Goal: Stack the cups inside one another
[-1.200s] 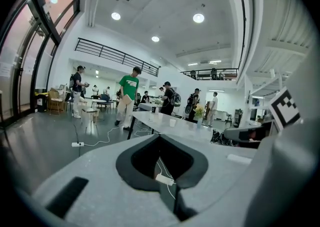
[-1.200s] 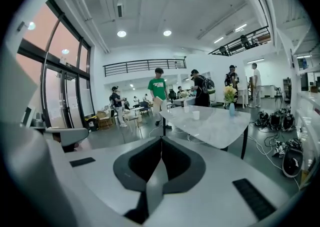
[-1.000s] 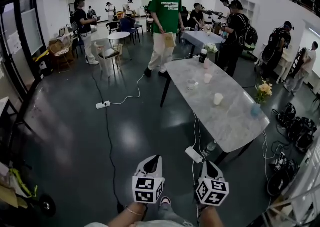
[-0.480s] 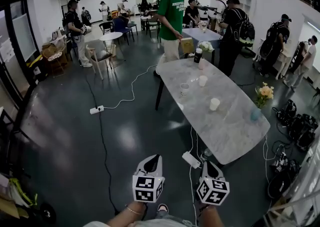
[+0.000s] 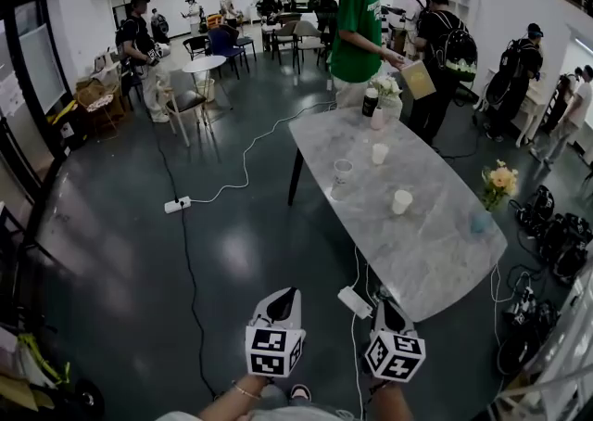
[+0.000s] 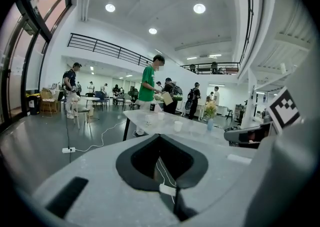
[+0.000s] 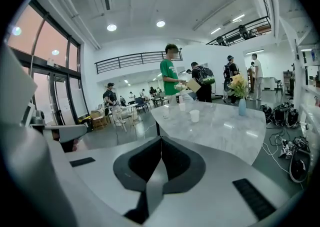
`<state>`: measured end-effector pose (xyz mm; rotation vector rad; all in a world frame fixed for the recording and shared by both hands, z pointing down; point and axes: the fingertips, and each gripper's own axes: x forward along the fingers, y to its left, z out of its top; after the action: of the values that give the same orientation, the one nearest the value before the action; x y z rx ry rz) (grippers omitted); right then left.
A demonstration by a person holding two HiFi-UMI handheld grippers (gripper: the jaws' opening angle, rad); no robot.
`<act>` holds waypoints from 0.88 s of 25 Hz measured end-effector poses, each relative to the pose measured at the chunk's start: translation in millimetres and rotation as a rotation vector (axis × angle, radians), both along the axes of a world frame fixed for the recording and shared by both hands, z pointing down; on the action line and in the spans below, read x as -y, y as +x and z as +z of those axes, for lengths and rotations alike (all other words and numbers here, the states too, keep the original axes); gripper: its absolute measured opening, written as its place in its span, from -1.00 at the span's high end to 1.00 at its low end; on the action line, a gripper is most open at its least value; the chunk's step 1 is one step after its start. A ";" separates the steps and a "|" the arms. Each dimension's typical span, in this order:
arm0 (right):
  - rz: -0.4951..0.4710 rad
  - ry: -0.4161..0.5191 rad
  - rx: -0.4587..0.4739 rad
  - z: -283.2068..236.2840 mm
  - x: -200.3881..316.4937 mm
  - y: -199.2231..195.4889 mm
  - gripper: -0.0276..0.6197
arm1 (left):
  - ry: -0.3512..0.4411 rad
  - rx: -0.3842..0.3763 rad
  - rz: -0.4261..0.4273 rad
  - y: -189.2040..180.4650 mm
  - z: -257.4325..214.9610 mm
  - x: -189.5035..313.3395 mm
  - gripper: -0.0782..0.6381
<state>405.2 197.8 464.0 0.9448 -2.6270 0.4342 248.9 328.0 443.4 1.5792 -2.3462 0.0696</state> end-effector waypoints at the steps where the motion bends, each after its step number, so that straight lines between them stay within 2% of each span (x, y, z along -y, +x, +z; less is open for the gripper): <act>1: 0.000 -0.006 -0.007 2.6 2.4 -1.9 0.89 | -0.002 -0.001 0.004 -1.7 1.0 3.1 0.79; 7: 0.019 -0.013 -0.037 10.8 19.4 -23.7 0.89 | -0.004 -0.028 0.026 -30.3 12.7 27.4 0.79; 12: 0.107 0.006 -0.055 4.5 46.0 -51.4 0.89 | 0.018 -0.029 0.097 -70.8 7.5 61.6 0.79; 22: 0.201 0.034 -0.013 -11.6 66.2 -161.5 0.89 | 0.044 -0.020 0.194 -189.2 -4.5 105.1 0.79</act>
<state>243.7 131.6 452.4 1.2248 -2.5449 0.4308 59.7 222.9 438.9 1.8158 -2.1874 0.0451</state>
